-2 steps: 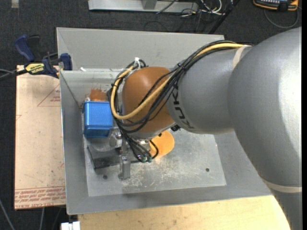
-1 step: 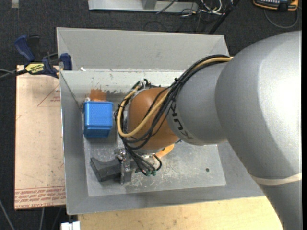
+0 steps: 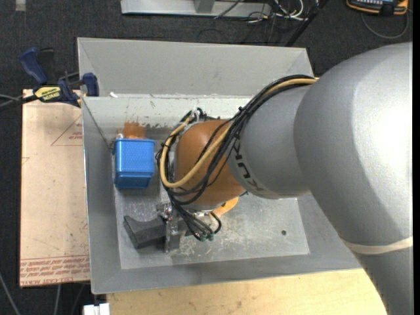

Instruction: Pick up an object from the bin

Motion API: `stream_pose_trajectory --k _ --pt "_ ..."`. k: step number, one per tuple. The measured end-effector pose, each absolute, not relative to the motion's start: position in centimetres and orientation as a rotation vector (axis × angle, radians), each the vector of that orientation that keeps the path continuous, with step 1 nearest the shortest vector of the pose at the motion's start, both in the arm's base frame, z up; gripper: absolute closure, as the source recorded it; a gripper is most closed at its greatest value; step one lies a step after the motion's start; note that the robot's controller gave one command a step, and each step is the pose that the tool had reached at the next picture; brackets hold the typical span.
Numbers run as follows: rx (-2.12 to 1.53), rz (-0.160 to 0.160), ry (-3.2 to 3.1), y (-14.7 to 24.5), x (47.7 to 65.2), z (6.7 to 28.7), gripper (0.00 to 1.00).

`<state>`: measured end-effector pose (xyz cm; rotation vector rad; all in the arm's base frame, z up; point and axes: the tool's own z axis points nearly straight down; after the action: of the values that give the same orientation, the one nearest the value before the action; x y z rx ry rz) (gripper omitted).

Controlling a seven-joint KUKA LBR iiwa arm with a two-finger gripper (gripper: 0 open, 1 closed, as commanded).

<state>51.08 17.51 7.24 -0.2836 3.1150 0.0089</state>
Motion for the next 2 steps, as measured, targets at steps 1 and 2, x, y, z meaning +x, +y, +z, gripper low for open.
stream_pose_trajectory --k 1,2 --pt "-0.327 0.007 3.116 18.64 49.89 16.91 1.0" --pt "-0.327 0.007 3.116 18.63 49.89 16.91 1.0"
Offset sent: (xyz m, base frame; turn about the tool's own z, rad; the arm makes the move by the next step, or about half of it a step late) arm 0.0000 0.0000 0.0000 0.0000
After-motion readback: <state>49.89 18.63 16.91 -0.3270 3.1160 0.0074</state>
